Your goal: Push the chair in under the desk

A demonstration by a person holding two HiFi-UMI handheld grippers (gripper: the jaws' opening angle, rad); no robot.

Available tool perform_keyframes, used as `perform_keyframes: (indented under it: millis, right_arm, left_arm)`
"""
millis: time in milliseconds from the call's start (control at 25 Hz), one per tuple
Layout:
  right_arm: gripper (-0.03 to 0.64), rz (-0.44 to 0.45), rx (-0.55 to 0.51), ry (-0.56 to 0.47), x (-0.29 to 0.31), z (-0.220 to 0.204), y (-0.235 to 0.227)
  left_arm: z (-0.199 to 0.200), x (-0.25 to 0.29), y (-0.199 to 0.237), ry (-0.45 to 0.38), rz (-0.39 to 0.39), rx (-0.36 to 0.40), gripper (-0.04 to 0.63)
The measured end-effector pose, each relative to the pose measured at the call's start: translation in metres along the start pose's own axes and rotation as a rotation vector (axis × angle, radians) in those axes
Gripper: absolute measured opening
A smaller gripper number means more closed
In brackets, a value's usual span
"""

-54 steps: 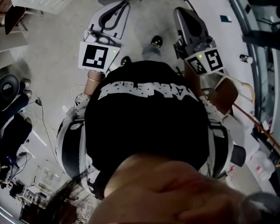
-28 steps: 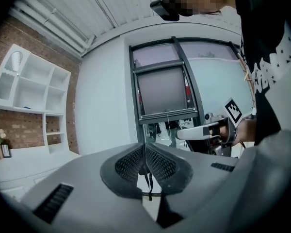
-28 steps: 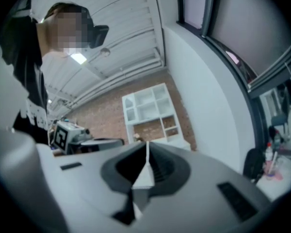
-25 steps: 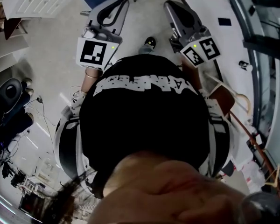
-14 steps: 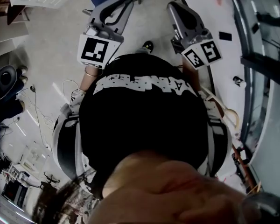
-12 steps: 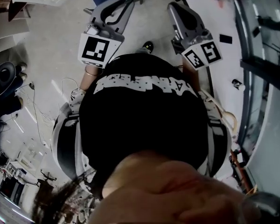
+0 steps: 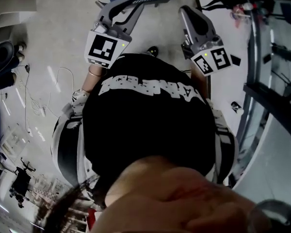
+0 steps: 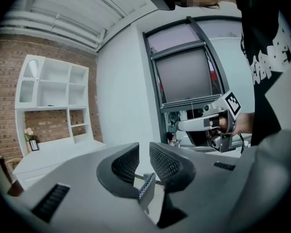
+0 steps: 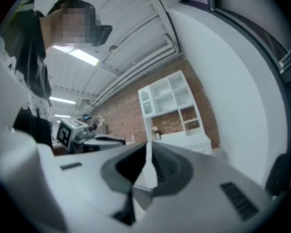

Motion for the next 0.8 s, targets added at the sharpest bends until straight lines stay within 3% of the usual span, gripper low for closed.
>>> perform_keyframes:
  millis: [160, 560, 800]
  right_arm:
    - [0.032, 0.059, -0.002, 0.022, 0.007, -0.007, -0.007]
    - [0.034, 0.130, -0.030, 0.085, 0.028, -0.017, -0.015]
    - [0.034, 0.139, -0.069, 0.143, 0.036, -0.024, -0.021]
  left_arm:
    - [-0.010, -0.005, 0.004, 0.024, 0.071, 0.026, 0.097]
    - [-0.036, -0.031, 0.019, 0.110, 0.190, -0.016, 0.118]
    - [-0.060, -0.029, 0.029, 0.193, 0.197, 0.001, 0.138]
Point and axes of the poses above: the fingertips, and each gripper's own axes: x forward along the fingers, y to its left, z out of its top, the point moved 6 cm from there along -x, backward along the fingers, and after that the axes turned 4 degrees about z, right-handed, at the moved point
